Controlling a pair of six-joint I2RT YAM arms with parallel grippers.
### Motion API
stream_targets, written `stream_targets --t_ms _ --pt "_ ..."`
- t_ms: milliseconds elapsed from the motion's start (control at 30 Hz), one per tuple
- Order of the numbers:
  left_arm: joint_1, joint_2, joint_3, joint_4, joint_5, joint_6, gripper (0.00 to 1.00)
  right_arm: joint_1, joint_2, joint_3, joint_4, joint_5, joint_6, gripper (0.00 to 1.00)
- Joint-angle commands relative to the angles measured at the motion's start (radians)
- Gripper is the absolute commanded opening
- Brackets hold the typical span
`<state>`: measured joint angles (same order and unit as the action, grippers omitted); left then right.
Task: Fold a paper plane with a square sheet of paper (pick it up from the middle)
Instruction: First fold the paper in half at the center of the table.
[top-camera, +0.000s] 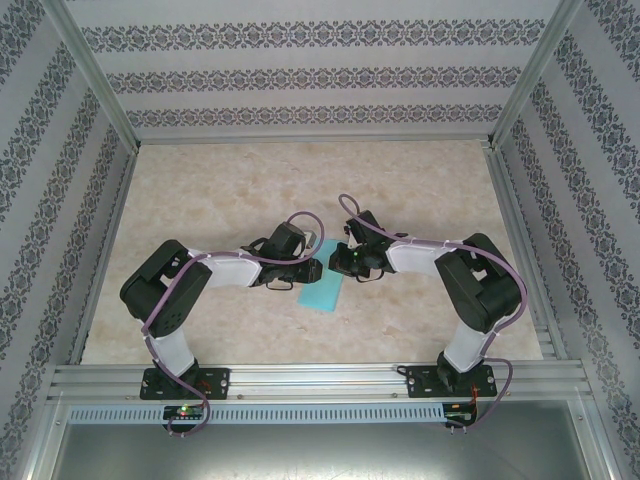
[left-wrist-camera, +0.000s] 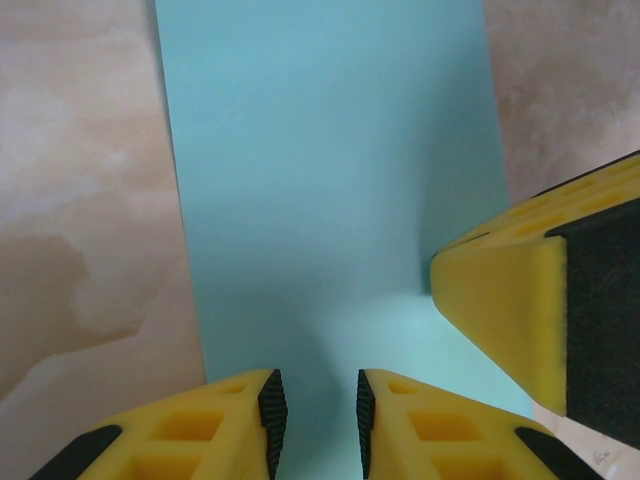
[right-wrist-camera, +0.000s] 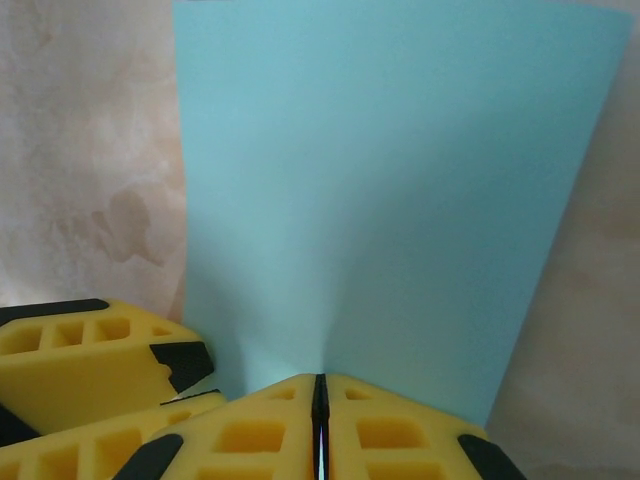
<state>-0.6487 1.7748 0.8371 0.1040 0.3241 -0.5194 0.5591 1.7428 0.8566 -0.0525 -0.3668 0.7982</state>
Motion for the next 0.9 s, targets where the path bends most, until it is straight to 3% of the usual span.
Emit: stream_targets --t_ms 0,267,467,733,867 --pt "-0.023 0.103 -0.032 -0.126 -0.059 0.035 0.32 -0.003 0.017 -0.017 -0.046 0.059 -0.059 0.1" --pt "-0.025 0.11 -0.03 -0.145 -0.058 0.048 0.31 -0.02 0.022 -0.055 -0.004 0.058 -0.088 0.1" --pt "-0.025 0.113 -0.032 -0.149 -0.058 0.051 0.31 0.0 -0.055 -0.091 0.084 -0.015 0.007 0.08" --pt "-0.025 0.116 -0.026 -0.156 -0.057 0.056 0.31 0.032 -0.048 -0.135 0.134 -0.045 0.059 0.04" --pt "-0.025 0.119 -0.023 -0.162 -0.056 0.061 0.32 0.035 -0.055 -0.142 0.054 -0.004 0.015 0.04"
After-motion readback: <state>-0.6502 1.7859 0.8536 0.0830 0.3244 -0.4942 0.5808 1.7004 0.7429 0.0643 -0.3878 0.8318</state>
